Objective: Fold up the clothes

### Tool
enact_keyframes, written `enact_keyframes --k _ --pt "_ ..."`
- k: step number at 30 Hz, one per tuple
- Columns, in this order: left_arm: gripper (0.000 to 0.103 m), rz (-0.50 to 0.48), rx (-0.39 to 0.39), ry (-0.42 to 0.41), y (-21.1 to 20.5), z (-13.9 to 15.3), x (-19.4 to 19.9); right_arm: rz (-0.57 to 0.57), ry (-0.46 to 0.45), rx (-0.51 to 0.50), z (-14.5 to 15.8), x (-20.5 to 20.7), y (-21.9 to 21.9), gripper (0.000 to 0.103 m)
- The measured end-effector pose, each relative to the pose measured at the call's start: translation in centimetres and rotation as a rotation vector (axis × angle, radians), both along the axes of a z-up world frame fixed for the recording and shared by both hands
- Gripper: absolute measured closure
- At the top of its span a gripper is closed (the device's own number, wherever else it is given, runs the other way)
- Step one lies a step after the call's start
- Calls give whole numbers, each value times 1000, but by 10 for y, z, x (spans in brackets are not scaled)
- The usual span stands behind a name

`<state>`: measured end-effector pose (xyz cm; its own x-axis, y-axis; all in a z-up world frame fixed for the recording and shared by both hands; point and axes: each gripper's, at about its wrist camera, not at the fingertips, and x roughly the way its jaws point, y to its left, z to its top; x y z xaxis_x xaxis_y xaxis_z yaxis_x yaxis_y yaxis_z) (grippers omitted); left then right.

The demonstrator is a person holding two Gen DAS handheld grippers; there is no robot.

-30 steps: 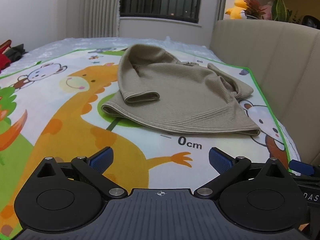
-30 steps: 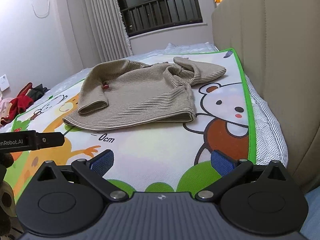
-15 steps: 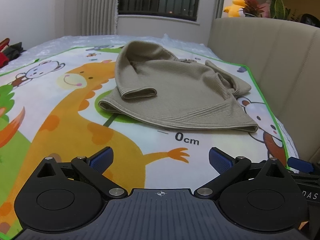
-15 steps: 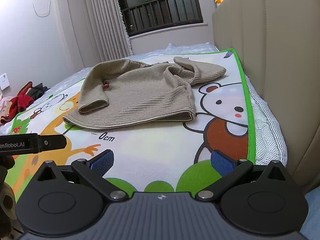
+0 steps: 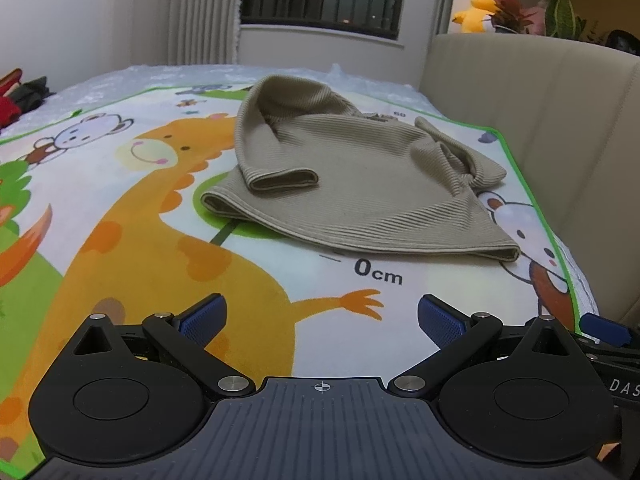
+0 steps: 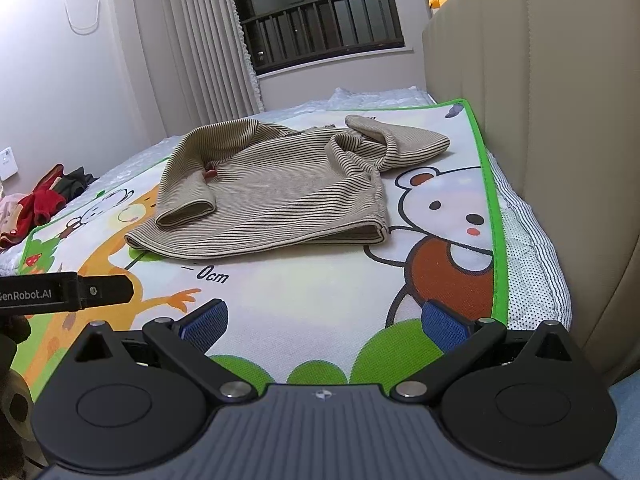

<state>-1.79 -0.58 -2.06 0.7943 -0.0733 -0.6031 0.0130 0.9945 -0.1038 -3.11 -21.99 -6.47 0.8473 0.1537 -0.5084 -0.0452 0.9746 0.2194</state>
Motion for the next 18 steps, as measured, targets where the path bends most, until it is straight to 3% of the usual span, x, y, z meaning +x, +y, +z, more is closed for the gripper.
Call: enact_keyframes --k 18 --pt "0 -14 -11 35 -4 -9 6 -7 14 12 -5 2 -4 0"
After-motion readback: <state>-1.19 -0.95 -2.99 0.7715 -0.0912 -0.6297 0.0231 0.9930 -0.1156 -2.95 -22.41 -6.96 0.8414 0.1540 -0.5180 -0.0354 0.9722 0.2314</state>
